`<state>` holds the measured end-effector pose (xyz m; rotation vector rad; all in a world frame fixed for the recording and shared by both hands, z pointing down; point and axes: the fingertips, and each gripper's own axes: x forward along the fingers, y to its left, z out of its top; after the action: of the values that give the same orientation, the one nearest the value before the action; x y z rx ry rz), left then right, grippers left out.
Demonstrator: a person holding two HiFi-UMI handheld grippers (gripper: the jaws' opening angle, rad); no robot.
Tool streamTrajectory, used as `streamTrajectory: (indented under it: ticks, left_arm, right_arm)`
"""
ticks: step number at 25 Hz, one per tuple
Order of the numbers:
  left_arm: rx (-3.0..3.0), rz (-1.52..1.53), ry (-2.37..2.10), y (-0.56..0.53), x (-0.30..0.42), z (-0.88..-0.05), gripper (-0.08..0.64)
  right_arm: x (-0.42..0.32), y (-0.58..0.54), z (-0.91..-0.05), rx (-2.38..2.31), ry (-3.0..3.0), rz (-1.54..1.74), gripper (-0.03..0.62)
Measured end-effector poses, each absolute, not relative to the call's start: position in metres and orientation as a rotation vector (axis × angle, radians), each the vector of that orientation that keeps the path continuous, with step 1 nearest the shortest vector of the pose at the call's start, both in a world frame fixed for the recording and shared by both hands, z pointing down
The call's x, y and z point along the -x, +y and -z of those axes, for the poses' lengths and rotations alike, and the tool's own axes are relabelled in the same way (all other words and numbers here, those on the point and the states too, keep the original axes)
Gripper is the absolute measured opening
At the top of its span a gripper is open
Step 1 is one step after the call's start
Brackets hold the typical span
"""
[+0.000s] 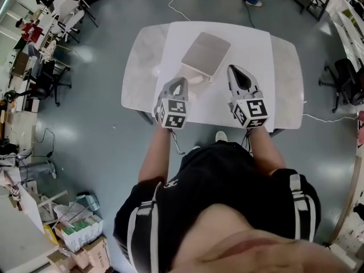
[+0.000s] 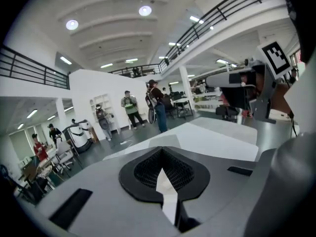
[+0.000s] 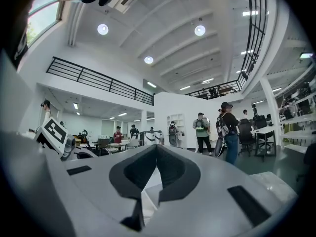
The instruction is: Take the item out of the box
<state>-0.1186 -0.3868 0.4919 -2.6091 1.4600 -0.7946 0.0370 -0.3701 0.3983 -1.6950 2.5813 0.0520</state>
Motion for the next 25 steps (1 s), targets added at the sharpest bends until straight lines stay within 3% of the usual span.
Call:
streamTrajectory:
  ticks: [13, 17, 25]
  left_arm:
    - [2.543, 1.314, 1.044, -0.432, 0.103, -0.591, 0.015]
    - [2.515, 1.408, 0.946, -0.448, 0.099, -0.613, 0.092]
    - [2.555, 1.558, 0.808, -0.475, 0.085, -0.664, 0.098]
  right_arm:
    - [-0.082, -0.383, -0.413, 1.791, 2.520, 0.006, 0.014]
    - [-0.090, -0.386, -0.423, 1.822, 2.522, 0.030, 0.014]
    - [-0.115, -0.396, -0.435, 1.891, 2.505, 0.059, 0.014]
